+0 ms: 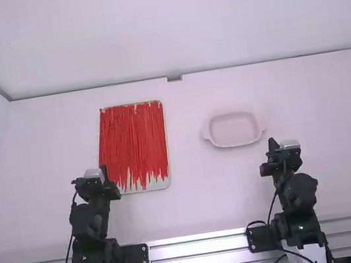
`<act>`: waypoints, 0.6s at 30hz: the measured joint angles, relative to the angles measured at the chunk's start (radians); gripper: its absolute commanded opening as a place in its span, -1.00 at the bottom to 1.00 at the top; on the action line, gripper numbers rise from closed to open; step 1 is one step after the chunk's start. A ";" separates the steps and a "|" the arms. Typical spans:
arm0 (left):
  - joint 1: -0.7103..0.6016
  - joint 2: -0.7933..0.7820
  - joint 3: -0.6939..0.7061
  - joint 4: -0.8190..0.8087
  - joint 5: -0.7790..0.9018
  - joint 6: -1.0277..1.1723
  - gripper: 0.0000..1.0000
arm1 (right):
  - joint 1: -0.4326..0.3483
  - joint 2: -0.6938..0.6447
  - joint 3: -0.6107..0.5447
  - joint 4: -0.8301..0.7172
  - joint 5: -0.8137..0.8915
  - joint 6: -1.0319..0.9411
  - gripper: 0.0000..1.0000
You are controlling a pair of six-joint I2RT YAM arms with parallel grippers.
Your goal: Fasten the cable tie
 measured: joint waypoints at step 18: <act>0.000 0.129 0.126 -0.082 0.008 -0.011 -0.73 | 0.000 0.148 0.120 -0.079 -0.024 0.016 -0.73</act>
